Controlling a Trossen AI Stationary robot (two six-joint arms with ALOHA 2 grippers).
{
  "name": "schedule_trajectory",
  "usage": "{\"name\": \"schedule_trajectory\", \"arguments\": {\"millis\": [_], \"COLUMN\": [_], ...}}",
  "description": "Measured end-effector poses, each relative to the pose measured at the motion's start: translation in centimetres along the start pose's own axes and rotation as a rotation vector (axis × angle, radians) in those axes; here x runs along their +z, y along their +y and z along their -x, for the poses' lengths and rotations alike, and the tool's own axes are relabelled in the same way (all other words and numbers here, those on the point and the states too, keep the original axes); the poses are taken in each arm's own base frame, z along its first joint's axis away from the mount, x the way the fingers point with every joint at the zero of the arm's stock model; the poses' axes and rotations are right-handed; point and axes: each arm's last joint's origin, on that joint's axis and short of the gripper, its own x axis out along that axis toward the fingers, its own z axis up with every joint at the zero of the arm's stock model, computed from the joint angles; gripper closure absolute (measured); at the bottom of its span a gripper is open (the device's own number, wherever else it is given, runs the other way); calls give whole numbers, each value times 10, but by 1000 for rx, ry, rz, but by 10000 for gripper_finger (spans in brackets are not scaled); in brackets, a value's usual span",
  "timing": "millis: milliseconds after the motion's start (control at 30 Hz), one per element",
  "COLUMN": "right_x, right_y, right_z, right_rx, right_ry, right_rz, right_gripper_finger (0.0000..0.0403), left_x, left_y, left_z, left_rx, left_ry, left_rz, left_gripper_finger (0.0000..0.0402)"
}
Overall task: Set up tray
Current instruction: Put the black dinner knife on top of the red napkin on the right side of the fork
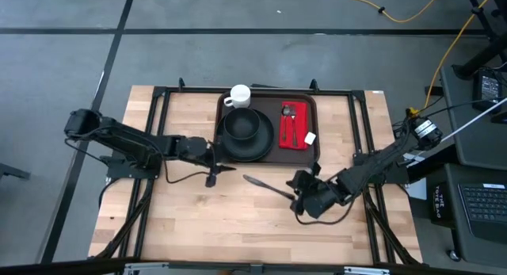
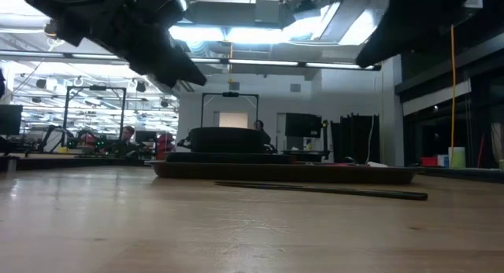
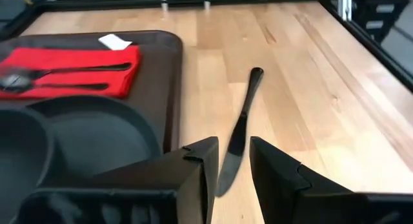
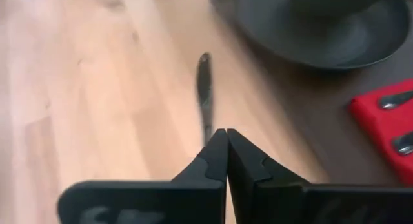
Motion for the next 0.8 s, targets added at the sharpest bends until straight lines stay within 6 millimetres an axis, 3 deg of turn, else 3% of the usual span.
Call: {"name": "schedule_trajectory", "arguments": {"millis": [167, 367, 667, 800], "right_x": [-13, -29, -32, -35], "right_y": [5, -5, -3, 6], "right_z": [9, 17, 17, 8], "right_rx": [24, -84, -51, -14], "right_ry": [67, 167, 225, 214], "right_rz": [-25, -12, -8, -34], "right_gripper_finger": [399, 400, 401, 401], "left_x": [6, 12, 26, 29], "left_y": [-7, -13, -14, -16], "left_z": [-18, -36, -62, -69], "left_rx": [-27, -43, -38, -70], "left_ry": [30, 55, 60, 124], "left_rz": [-67, -93, -98, -106], "left_gripper_finger": [320, 320, 320, 320]}}
